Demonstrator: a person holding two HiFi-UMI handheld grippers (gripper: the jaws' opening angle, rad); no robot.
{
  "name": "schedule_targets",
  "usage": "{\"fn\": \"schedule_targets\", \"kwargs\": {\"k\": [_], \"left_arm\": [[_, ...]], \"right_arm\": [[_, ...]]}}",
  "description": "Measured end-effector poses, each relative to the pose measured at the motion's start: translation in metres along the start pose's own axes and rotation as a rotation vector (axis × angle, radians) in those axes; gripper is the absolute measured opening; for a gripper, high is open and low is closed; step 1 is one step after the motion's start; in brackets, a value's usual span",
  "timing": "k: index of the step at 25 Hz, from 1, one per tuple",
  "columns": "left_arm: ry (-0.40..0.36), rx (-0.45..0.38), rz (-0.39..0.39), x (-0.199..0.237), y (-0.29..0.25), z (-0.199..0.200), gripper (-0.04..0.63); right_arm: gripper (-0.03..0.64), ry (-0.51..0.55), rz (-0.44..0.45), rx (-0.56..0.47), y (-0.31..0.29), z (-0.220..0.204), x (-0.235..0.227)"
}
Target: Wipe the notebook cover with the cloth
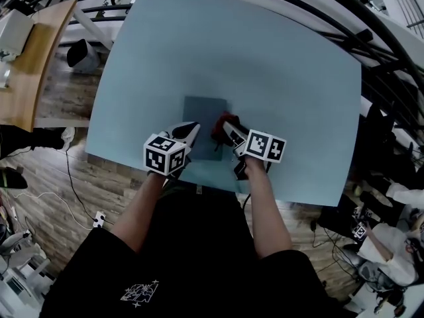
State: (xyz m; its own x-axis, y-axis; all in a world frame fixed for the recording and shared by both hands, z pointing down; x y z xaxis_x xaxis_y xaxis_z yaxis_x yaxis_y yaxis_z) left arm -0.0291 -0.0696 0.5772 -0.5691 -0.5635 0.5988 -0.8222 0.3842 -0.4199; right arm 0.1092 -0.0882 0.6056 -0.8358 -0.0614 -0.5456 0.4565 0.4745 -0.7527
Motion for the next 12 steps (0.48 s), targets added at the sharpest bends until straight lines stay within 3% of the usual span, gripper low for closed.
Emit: {"fn": "schedule_targets", "kwargs": {"k": [12], "left_arm": [[0.019,-0.03,0.061,0.014,0.036,-0.001,0.008]], "right_arm": [[0.143,0.08,0.137,0.056,-0.009,-0.023,0.06]]}}
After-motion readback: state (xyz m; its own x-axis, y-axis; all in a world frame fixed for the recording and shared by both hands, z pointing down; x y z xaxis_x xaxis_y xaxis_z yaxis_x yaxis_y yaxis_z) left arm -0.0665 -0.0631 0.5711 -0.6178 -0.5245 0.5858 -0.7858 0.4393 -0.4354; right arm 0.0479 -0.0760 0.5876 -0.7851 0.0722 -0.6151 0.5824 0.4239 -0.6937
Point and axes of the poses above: the fingertips, and each gripper's own axes: y backward along the fingers, x to its left, z out of its top, the point moved 3 cm from there along y, backward along the fingers, and after that the axes turned 14 degrees about -z, right-handed, at the moved point
